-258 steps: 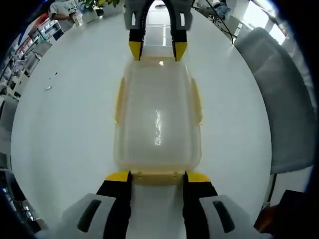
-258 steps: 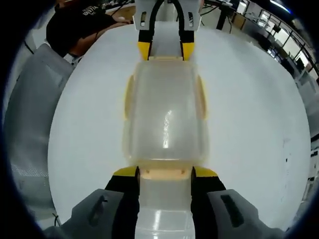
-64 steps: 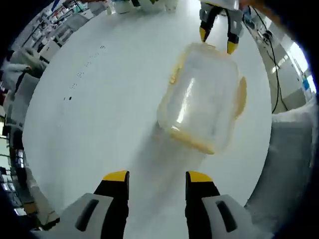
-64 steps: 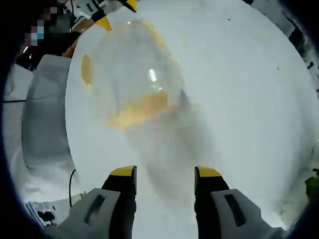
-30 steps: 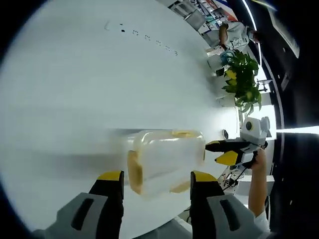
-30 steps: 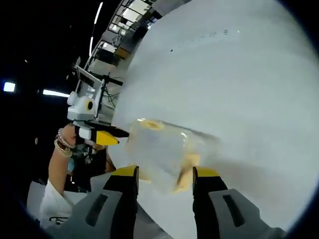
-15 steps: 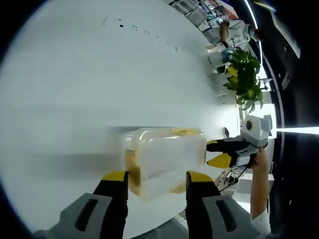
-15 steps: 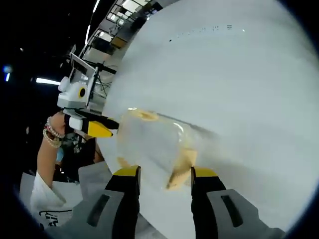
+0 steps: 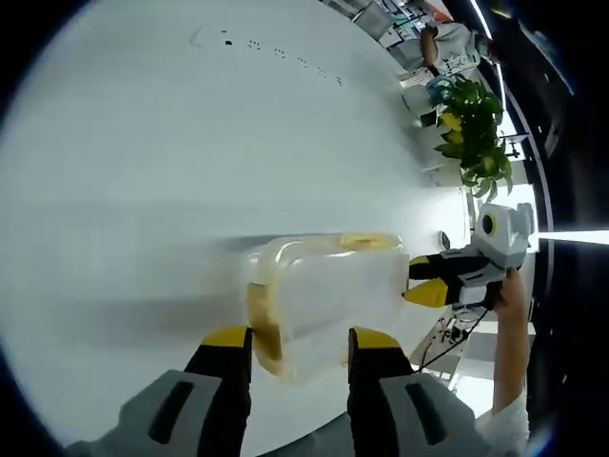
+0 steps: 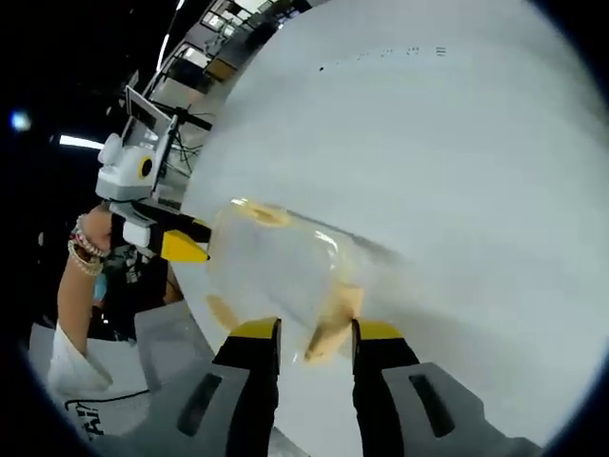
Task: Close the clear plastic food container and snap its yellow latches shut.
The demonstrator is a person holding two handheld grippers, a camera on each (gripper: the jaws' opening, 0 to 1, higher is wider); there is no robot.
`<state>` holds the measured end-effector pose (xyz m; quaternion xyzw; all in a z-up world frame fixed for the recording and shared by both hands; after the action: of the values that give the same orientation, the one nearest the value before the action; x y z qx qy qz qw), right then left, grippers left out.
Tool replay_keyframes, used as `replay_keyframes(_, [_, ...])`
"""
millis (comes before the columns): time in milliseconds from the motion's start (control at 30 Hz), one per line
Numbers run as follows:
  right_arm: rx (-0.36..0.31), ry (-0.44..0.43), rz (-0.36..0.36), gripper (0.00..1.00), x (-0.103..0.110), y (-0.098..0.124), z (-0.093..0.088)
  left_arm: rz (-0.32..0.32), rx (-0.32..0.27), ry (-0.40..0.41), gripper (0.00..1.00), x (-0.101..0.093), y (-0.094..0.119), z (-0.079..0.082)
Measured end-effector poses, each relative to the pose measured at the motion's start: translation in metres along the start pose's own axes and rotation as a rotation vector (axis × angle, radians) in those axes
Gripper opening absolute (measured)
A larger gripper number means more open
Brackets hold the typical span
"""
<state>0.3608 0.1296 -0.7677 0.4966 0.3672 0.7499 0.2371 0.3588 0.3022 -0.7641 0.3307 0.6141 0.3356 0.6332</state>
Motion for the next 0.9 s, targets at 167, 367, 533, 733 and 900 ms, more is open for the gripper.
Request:
replay_keyframes(167, [0.001,0.005,-0.008,0.24,0.0014,-0.0009,-0.0012,0.042,0.007,-0.043,0.24,0.0049,-0.0019,-0.0028])
replay_keyframes(367, [0.009,0.001,-0.018,0.24,0.0034,-0.002,-0.0023,0.047,0.009,-0.056,0.23,0.0059,-0.0018,-0.0031])
replay_keyframes(533, [0.012,-0.001,-0.018,0.23,0.0035,-0.0028,-0.002,0.039,0.012,-0.053,0.22,0.0066,-0.0022,-0.0035])
replay_keyframes(733, [0.009,0.001,-0.019,0.22,0.004,-0.0029,-0.0026,0.047,0.022,-0.042,0.21,0.0059,-0.0028,-0.0036])
replay_keyframes(900, [0.014,-0.001,-0.016,0.21,0.0041,-0.0029,-0.0027,0.033,0.02,-0.041,0.2,0.0056,-0.0032,-0.0041])
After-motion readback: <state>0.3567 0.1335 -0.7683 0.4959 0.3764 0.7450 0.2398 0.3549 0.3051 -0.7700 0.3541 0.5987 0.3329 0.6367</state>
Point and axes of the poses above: the point that each gripper's makers call its tool centre point, and the gripper's own axes: y roughly backward along the fingers, x roughly to its left, z roughly out of its top, the point moved 2 cm from there along y, roughly backward along the fingers, and after that the axes turned 4 degrees about y, right-handed, at the moved point
